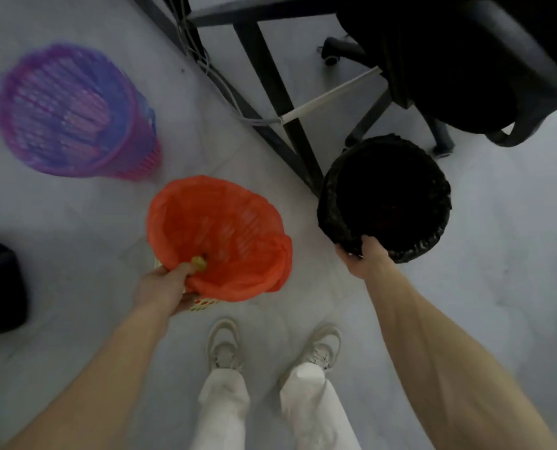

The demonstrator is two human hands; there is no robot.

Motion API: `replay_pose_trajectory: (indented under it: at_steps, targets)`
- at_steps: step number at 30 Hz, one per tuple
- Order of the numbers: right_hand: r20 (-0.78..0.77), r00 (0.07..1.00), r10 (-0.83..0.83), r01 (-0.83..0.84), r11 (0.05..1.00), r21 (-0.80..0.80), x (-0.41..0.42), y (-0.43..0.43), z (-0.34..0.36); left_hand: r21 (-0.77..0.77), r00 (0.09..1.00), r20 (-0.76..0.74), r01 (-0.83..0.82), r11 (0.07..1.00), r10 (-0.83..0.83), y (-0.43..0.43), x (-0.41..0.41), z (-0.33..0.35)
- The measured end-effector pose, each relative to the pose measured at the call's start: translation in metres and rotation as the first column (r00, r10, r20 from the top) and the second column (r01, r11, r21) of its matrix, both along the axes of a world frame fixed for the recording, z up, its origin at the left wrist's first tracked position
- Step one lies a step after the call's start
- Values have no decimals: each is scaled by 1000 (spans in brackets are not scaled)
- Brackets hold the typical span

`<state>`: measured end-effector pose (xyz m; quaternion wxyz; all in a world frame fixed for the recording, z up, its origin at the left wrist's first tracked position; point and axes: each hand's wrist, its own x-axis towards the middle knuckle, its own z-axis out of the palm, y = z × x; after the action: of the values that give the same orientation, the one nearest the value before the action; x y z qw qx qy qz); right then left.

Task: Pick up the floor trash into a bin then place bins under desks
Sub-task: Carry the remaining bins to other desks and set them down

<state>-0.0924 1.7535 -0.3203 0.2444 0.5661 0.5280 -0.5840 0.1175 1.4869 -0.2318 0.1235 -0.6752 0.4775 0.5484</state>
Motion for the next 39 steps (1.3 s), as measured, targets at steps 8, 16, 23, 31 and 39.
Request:
replay_pose_trajectory:
  at_steps: [8, 16, 23, 31, 39]
  targets:
    - [146, 969, 200, -185, 977, -108, 48, 8, 160, 43, 986, 68, 149, 988, -152, 26, 6, 126]
    - [2, 931, 366, -363, 924, -119, 101, 70, 441, 49, 910, -82, 410, 911, -406, 64, -17, 258]
    - [-132, 748, 650, -591, 743, 313, 154, 144, 564, 87, 778, -320, 593, 801, -541, 166, -53, 449]
    - [-378, 852, 363, -211, 897, 387, 175, 240, 586, 66, 592, -413, 777, 626, -692, 261, -115, 500]
    - [-540, 830, 139, -8, 971, 239, 110, 354, 613, -73, 469, -478, 821, 566, -742, 407, -196, 540]
